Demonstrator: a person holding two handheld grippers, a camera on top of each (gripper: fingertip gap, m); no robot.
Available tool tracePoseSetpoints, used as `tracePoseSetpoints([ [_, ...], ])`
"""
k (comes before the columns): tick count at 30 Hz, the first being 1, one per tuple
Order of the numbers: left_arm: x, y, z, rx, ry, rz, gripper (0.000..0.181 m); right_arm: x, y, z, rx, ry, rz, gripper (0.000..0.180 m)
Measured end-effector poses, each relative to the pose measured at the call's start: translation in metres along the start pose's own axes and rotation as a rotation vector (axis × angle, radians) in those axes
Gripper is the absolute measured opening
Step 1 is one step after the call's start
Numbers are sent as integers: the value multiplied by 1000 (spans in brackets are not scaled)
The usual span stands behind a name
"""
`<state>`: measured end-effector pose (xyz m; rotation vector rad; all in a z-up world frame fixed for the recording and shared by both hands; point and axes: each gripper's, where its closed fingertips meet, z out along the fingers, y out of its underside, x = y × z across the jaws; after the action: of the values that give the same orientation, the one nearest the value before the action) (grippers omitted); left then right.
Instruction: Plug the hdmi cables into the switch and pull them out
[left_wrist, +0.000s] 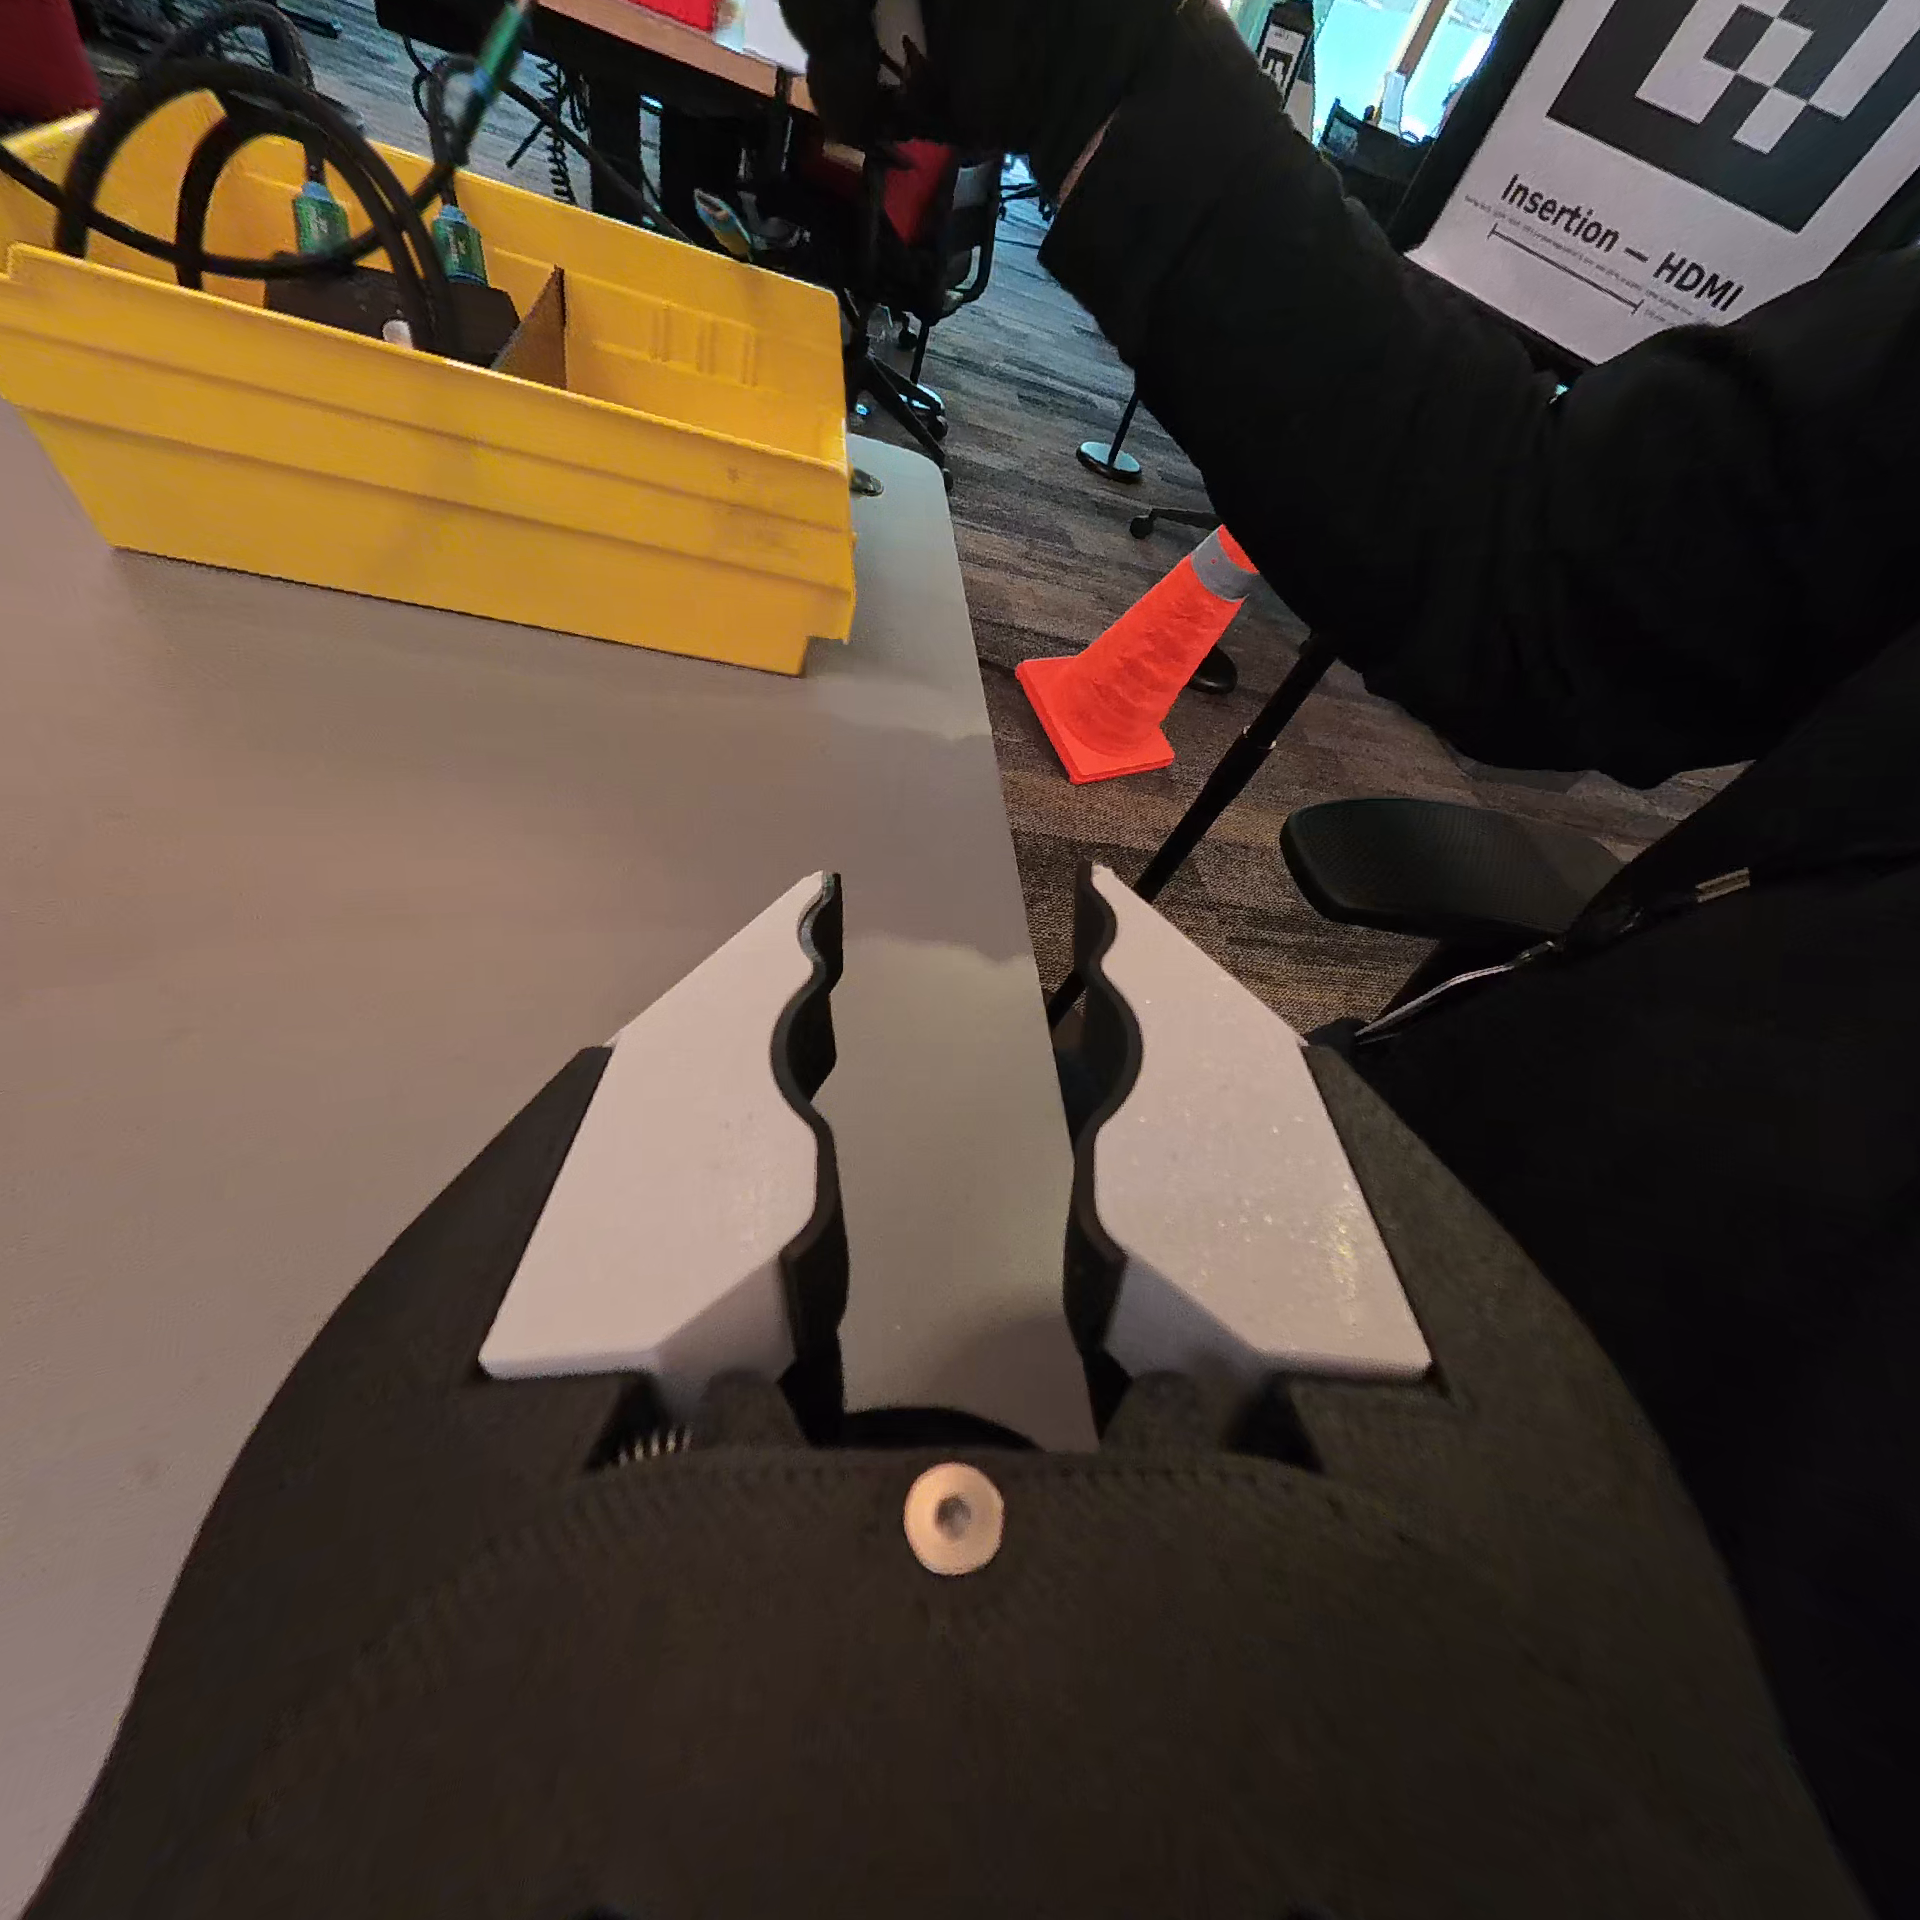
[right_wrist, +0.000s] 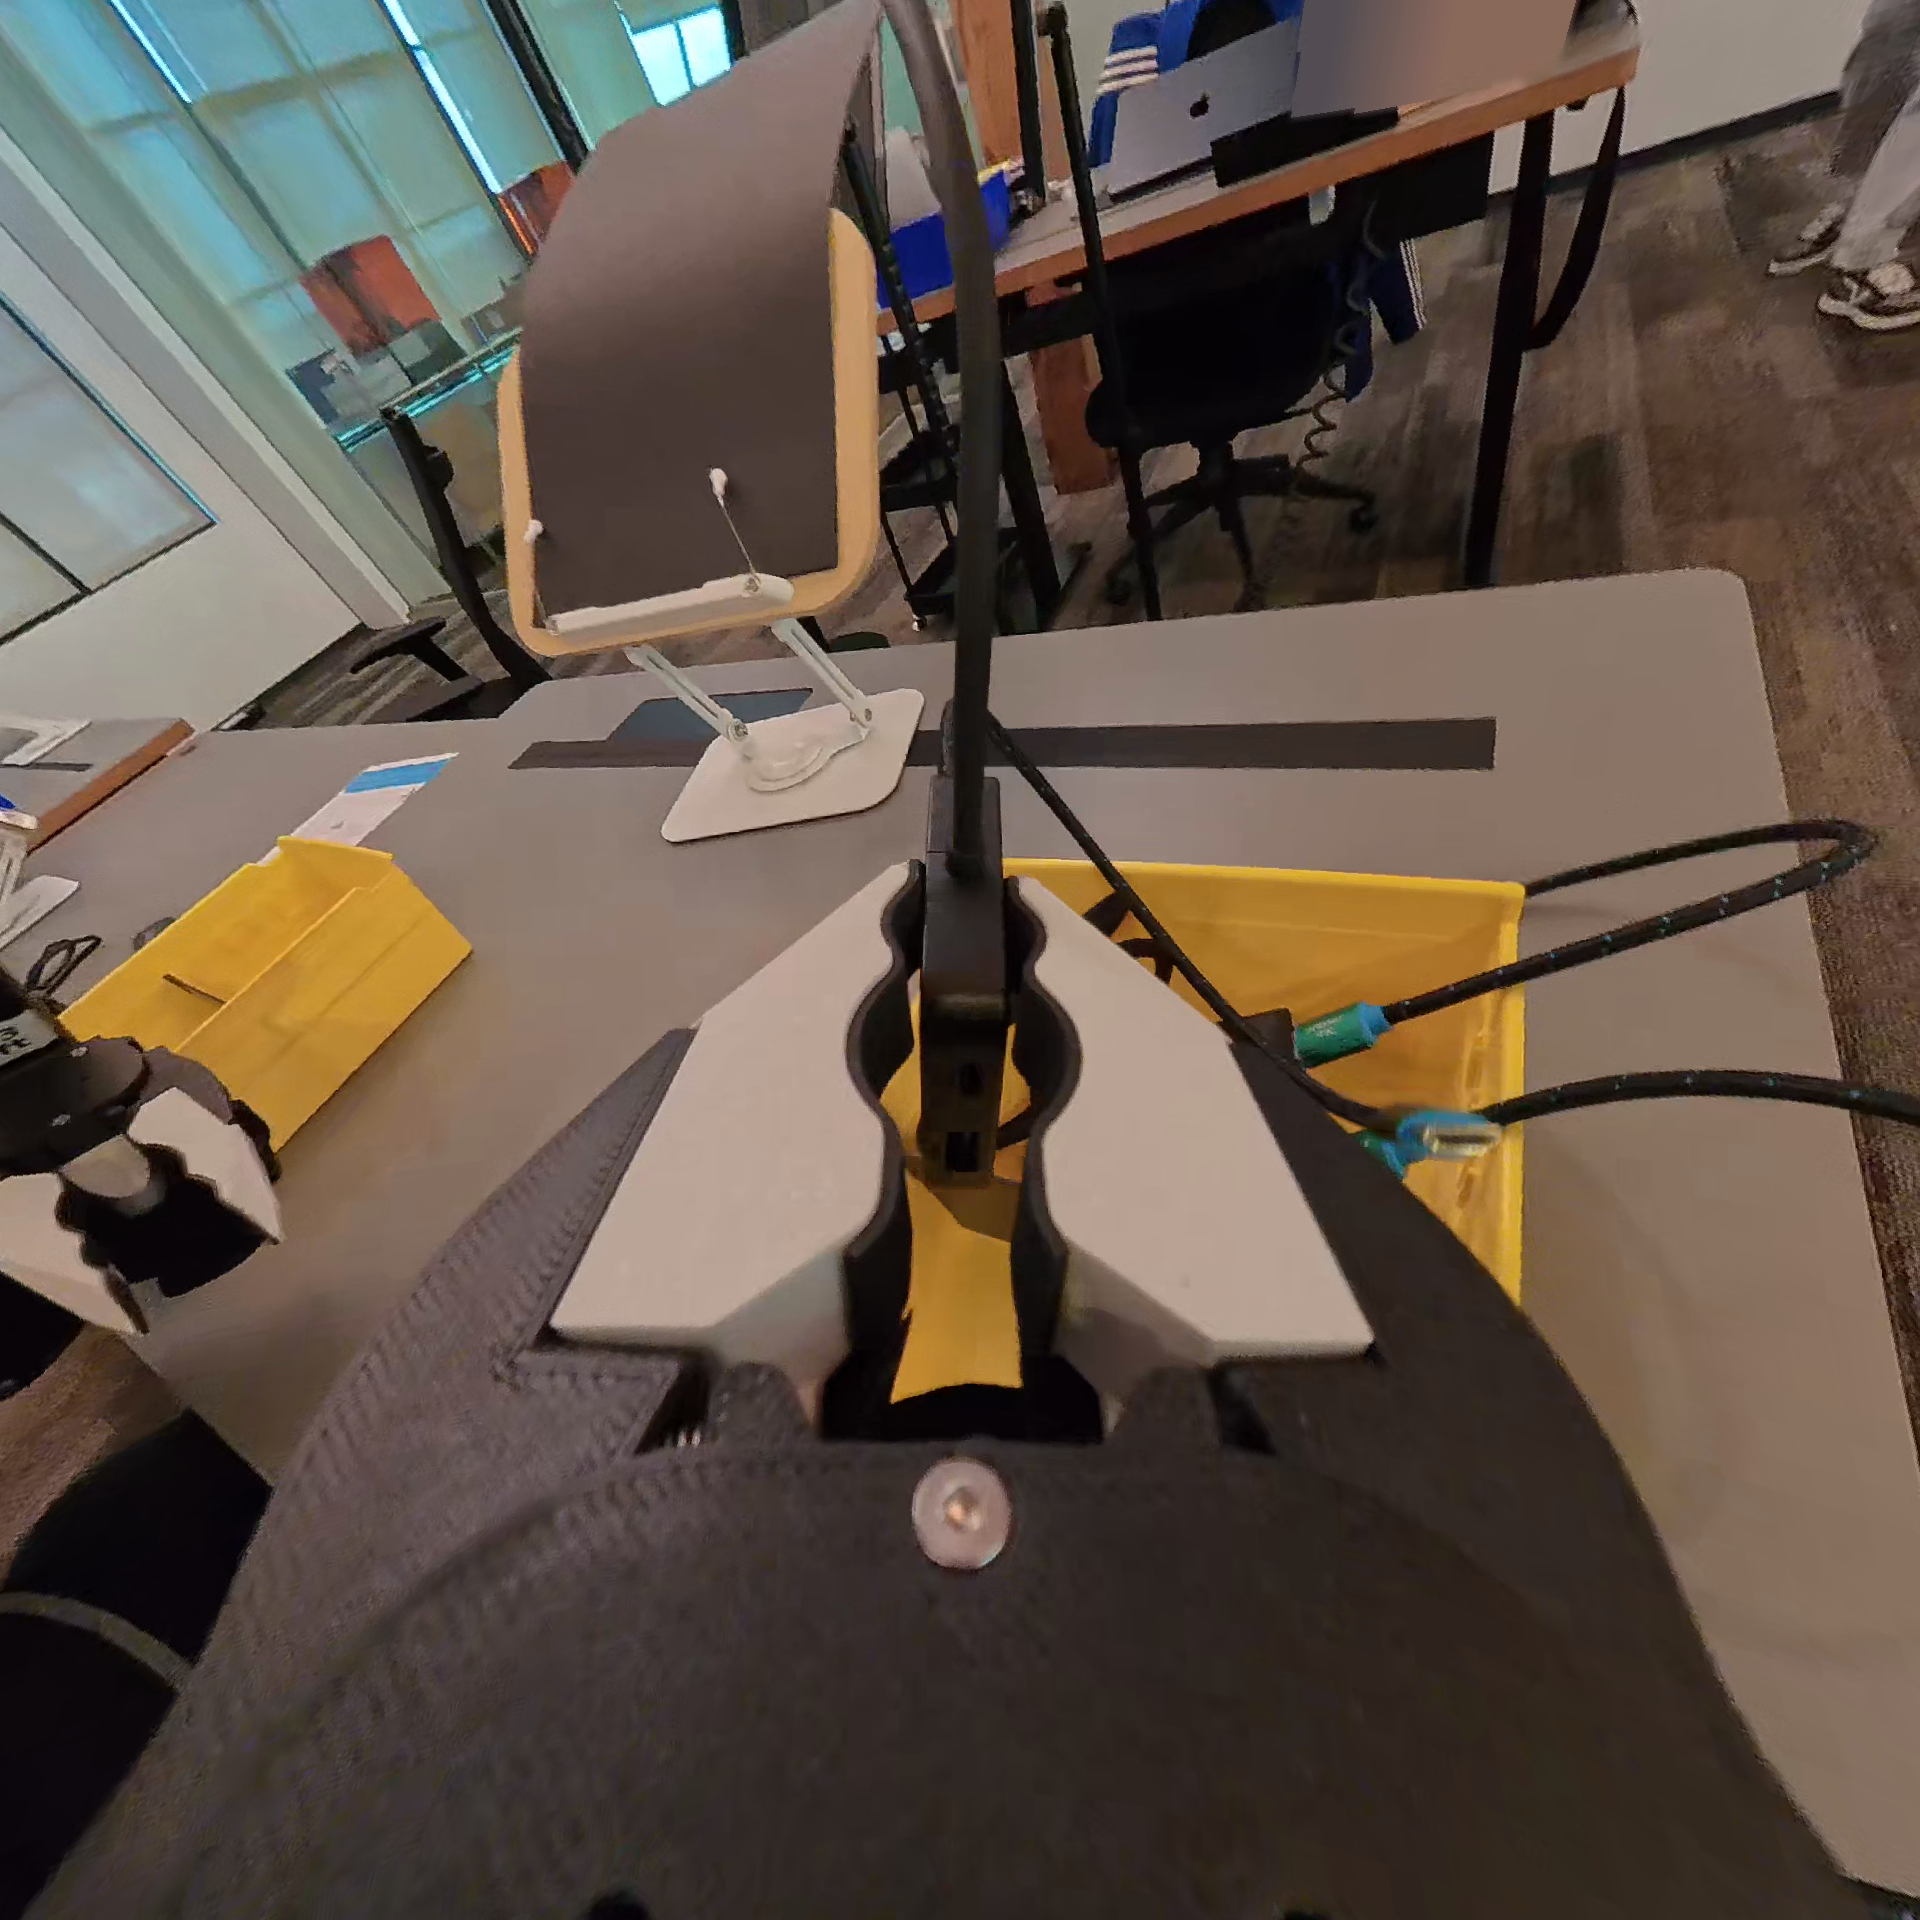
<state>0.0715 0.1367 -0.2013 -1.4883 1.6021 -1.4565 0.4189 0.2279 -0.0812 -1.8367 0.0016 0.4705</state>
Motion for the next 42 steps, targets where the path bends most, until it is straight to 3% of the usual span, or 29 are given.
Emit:
tracePoseSetpoints([
  [16,-6,9,6,-12,8,-28,41,-63,-95,-35,157,-214,-83,10],
  [23,-4,12,7,-30,6,-22,42,-42,-74,-3,83,-174,-25,11],
  [30,-8,12,5,-18,5,-36,41,-37,-72,1,69,-161,-47,10],
  [42,-8,16,8,-33,5,-38,41,12,-25,25,-50,-93,72,11],
])
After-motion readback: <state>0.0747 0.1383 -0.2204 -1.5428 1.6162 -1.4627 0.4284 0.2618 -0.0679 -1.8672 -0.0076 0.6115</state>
